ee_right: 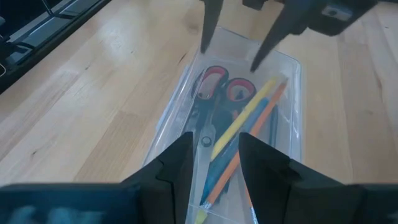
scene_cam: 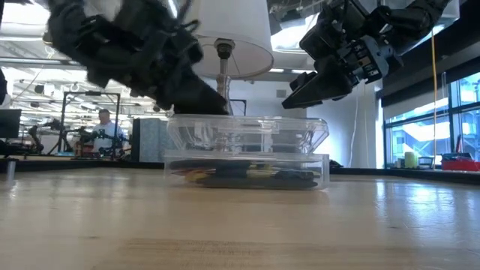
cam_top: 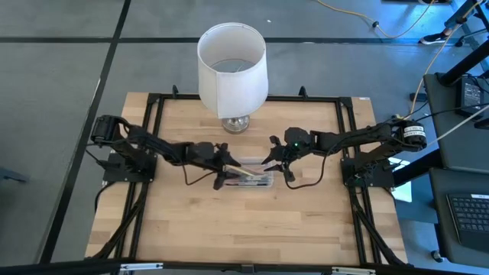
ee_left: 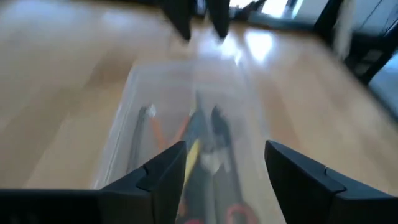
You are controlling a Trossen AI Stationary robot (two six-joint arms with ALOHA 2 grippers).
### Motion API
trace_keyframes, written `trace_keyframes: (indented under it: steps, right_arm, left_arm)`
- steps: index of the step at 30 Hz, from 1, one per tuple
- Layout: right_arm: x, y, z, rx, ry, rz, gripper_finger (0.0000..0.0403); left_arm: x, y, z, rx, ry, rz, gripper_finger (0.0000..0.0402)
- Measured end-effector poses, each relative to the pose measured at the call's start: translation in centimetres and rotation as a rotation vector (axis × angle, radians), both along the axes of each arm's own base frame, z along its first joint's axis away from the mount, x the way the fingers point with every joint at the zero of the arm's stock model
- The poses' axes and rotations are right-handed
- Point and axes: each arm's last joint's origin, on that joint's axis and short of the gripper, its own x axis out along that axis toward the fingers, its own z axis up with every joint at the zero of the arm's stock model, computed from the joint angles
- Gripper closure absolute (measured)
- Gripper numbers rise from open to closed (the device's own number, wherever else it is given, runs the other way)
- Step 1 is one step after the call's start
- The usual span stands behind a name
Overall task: Pick & place school supplies into a supply box
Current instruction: Close the transparent supply box
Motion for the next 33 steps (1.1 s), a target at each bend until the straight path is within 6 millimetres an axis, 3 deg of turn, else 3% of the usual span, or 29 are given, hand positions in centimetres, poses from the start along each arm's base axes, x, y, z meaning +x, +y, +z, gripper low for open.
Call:
trace_keyframes:
  steps: [4,10,33]
  right_arm:
    - [0.0,0.0,0.0,0.0,0.001,0.0,0.0269]
    - [0.0,0.0,-0.1,0.001,0.008,0.0,0.0269]
    - [-0.1,0.0,-0.2,0.001,0.021,0.001,0.0269]
  left_arm:
    - [1.3,0.2,0.7,0.046,0.147,0.038,0.019]
    - [1.8,0.2,1.2,0.067,0.213,0.058,0.0195]
    - [1.6,0.3,-1.0,0.065,0.363,0.117,0.0238]
